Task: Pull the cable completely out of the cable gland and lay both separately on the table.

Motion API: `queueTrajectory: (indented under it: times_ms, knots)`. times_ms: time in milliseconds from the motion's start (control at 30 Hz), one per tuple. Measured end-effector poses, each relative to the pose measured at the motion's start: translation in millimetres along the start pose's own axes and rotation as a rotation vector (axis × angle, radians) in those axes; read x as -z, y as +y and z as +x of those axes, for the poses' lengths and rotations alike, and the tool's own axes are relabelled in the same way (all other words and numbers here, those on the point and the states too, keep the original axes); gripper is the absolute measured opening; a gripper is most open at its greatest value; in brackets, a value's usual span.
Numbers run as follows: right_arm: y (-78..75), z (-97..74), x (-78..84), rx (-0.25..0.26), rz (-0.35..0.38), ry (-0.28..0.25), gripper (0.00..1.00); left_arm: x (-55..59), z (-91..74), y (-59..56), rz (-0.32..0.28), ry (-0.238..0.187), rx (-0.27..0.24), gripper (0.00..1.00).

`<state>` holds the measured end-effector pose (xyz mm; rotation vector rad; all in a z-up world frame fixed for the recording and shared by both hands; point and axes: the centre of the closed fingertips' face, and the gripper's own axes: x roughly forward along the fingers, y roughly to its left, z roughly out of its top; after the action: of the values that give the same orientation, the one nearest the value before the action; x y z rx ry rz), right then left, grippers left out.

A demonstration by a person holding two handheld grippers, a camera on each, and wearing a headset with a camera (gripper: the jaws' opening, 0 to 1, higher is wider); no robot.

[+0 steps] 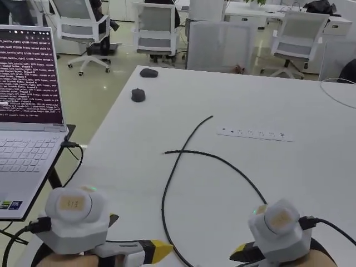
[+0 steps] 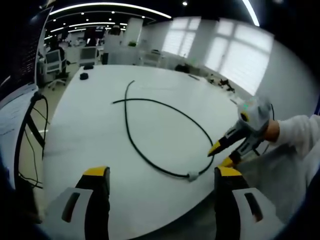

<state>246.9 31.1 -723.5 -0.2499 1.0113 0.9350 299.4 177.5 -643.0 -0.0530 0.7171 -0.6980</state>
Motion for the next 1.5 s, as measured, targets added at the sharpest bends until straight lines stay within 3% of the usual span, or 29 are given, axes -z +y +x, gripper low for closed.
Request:
queueTrajectory:
  times_ms: [267, 533, 567, 600, 633, 900, 1267, 1400, 1500]
  knots:
    - [0.3, 29.0, 2.4, 0.002, -0.040, 0.025, 0.25, 1.2, 0.5, 1.7, 0.007, 0.001, 0.003, 0.85]
    - [3.4, 46.9, 3.9, 0.010, -0.089, 0.042, 0.18, 1.6, 1.2, 3.6, 0.001, 0.002, 0.003, 0.84]
    - [3.2, 48.4, 5.0, 0.013, -0.095, 0.048, 0.18, 1.8, 1.4, 3.5, 0.001, 0.003, 0.004, 0.84]
    - [3.1, 49.4, -2.2, 0.022, -0.103, 0.006, 0.16, 2.3, 1.7, 3.1, 0.003, 0.006, 0.005, 0.84]
    - [2.6, 47.6, 0.8, 0.017, -0.107, 0.032, 0.15, 2.7, 1.8, 2.8, 0.003, 0.009, 0.006, 0.84]
    - [3.9, 49.8, -4.0, 0.029, -0.153, 0.030, 0.13, 3.9, 2.7, 0.1, 0.014, 0.016, 0.013, 0.83]
    - [5.8, 26.1, -12.9, 0.013, -0.187, 0.011, 0.11, 0.2, 3.2, -11.9, 0.081, 0.009, 0.043, 0.79]
    - [10.8, 10.8, -19.8, 0.007, -0.225, 0.015, 0.11, -4.2, 2.3, -20.4, 0.124, -0.007, 0.060, 0.73]
    - [16.0, -4.6, -28.6, 0.002, -0.276, 0.001, 0.11, -0.5, 4.0, -29.5, 0.170, 0.016, 0.091, 0.71]
